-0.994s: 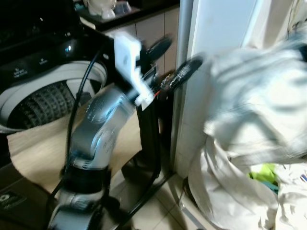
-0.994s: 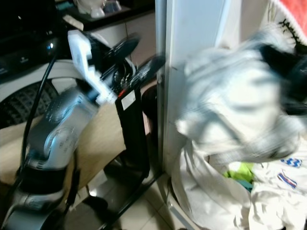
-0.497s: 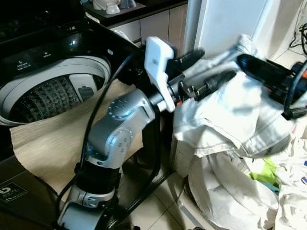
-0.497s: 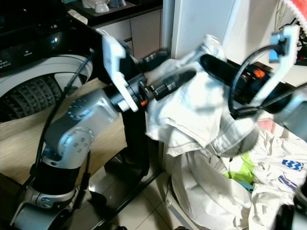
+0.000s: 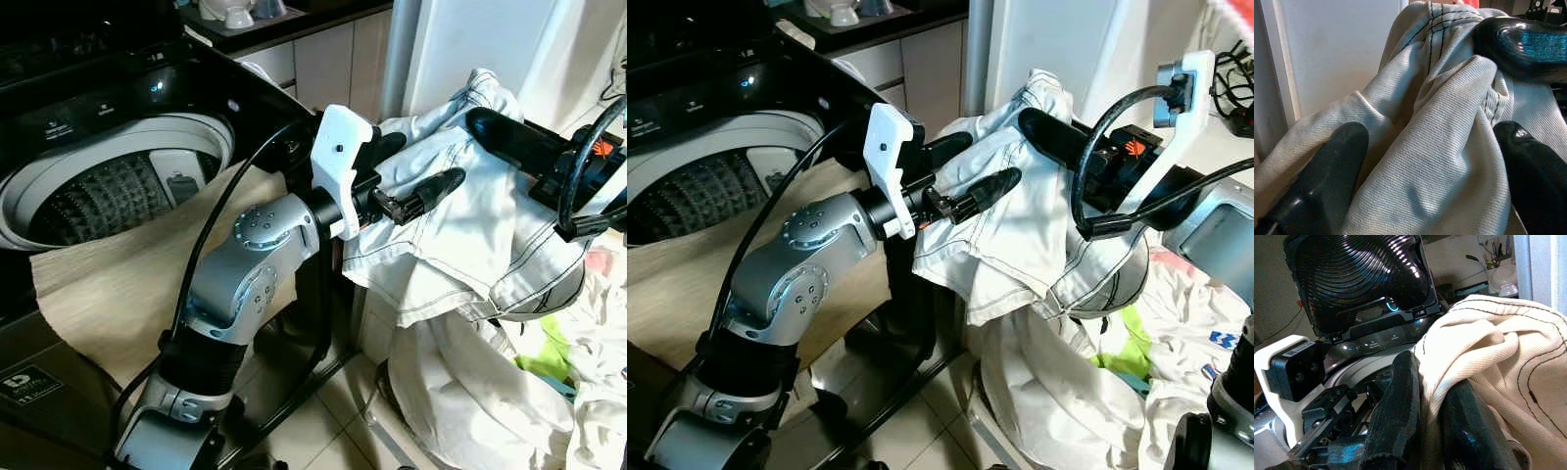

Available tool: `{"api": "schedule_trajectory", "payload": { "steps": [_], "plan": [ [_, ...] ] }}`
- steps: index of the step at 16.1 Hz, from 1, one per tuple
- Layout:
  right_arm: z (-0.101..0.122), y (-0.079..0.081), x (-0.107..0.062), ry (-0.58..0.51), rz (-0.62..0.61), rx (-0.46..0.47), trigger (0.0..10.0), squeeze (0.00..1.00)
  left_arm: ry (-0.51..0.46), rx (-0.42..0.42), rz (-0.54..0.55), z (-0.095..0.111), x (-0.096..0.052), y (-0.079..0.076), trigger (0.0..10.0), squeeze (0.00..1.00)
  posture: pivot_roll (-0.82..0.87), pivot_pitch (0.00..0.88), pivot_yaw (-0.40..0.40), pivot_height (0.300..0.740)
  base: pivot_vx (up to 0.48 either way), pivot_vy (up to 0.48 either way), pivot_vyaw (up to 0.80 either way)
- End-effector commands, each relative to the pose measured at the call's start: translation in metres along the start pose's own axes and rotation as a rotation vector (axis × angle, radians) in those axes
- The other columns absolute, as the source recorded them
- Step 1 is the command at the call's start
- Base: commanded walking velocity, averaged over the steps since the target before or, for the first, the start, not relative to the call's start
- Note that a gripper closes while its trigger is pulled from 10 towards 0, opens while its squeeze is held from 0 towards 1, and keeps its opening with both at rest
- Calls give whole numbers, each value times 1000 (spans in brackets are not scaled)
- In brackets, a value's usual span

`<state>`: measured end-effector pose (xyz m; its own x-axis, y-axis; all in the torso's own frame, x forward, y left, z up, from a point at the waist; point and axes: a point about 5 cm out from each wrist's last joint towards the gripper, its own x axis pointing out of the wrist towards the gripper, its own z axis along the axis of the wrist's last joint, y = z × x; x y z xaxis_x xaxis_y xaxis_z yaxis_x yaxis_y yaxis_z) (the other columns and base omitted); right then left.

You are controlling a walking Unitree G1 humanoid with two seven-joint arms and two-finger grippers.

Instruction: Clothes washing

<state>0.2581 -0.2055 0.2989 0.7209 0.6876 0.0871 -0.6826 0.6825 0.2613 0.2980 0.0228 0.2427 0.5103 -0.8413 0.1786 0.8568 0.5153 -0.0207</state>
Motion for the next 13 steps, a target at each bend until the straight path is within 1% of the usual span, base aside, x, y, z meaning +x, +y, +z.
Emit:
{"api": "schedule_trajectory", "payload": {
  "steps": [1,2,5,8,13],
  "plan": [
    [12,16,1,-49,71,-60,0,0,38,-26,52,-3,-1,7,0,0,-124,0,50,740,0,0,0],
    [12,16,2,-49,69,-58,0,0,43,-36,61,-3,-1,8,0,0,-124,0,50,740,0,0,0],
    [8,16,4,-19,59,-64,0,0,41,-67,34,-6,-1,6,0,0,-126,0,50,740,0,0,0],
    [7,17,4,-25,68,-52,0,0,47,-75,59,-7,-4,8,0,0,-124,0,50,740,0,0,0],
    [7,18,6,-30,69,-49,0,0,56,-88,37,-9,-6,7,0,0,-122,0,50,740,0,0,0]
  ]
}}
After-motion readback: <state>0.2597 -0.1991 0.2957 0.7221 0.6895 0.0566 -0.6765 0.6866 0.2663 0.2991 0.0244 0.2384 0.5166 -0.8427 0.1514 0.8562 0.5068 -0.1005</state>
